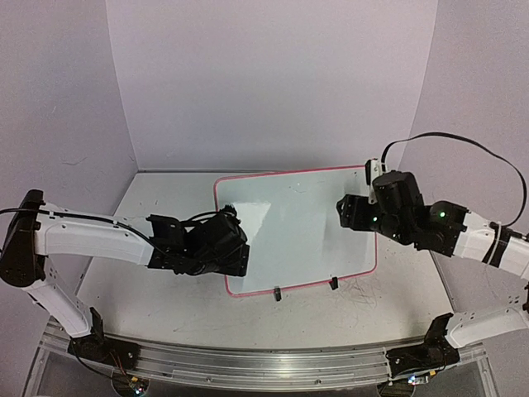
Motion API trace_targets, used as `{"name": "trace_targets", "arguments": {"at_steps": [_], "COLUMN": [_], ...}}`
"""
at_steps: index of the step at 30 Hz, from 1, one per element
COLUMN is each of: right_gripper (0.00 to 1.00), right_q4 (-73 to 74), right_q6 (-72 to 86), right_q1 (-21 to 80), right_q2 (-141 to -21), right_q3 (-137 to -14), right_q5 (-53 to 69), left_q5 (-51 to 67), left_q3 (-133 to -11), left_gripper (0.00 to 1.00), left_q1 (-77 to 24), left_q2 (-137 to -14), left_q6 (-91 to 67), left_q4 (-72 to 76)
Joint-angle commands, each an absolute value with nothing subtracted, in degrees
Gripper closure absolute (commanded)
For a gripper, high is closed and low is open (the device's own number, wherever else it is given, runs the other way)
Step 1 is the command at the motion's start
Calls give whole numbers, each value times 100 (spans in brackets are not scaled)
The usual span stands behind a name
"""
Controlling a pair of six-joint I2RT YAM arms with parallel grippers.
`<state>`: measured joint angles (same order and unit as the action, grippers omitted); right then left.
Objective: Write a sentence on the whiteboard
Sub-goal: Move the whiteboard to the center of the board, then pick up the whiteboard marker from the corner of the board.
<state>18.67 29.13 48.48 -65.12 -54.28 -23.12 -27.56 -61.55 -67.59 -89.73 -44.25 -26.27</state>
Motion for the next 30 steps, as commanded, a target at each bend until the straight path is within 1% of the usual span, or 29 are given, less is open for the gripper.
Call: {"name": "trace_targets", "arguments": {"at_steps": [1,3,5,6,9,11,13,15,19,24,30], "right_gripper": [21,18,14,13,11,8,3,2,2,2,2], "right_q4": [1997,2003,2009,2009,1951,1967,1978,2029,2225,2927,3935], "right_q6": [2049,1840,1761,1751,2033,2478,2969,3530,4298,5094,5959], "right_q1": [4119,3583,2863,2454,940,393,211,138,44,44,44], "right_q2": [-6470,-6572,-6768,-6883,-7479,-8034,-8538,-9041,-9909,-10979,-11701], "right_q3": [-6342,-6652,-6886,-6982,-7126,-7256,-7335,-7409,-7668,-8393,-9063], "right_q5": [-2586,-2531,-2187,-1901,-504,-291,-244,-285,-423,-532,-1009], "left_q5": [-2613,-2526,-2509,-2508,-2486,-2444,-2377,-2352,-2413,-2478,-2493], "left_q3": [-6470,-6437,-6408,-6391,-6356,-6342,-6320,-6323,-6372,-6315,-6076], "left_gripper": [24,24,23,23,22,22,22,21,21,20,20], "left_q1": [-6731,-6732,-6726,-6726,-6732,-6738,-6739,-6740,-6741,-6739,-6732], "left_q2": [-8434,-8293,-8189,-8136,-7952,-7809,-7623,-7468,-7169,-6941,-6789], "left_q6": [-4137,-4106,-4070,-4061,-4068,-4035,-3916,-3744,-3495,-3322,-3252], "left_q4": [-2740,-2680,-2653,-2642,-2587,-2521,-2416,-2322,-2236,-2193,-2100]}}
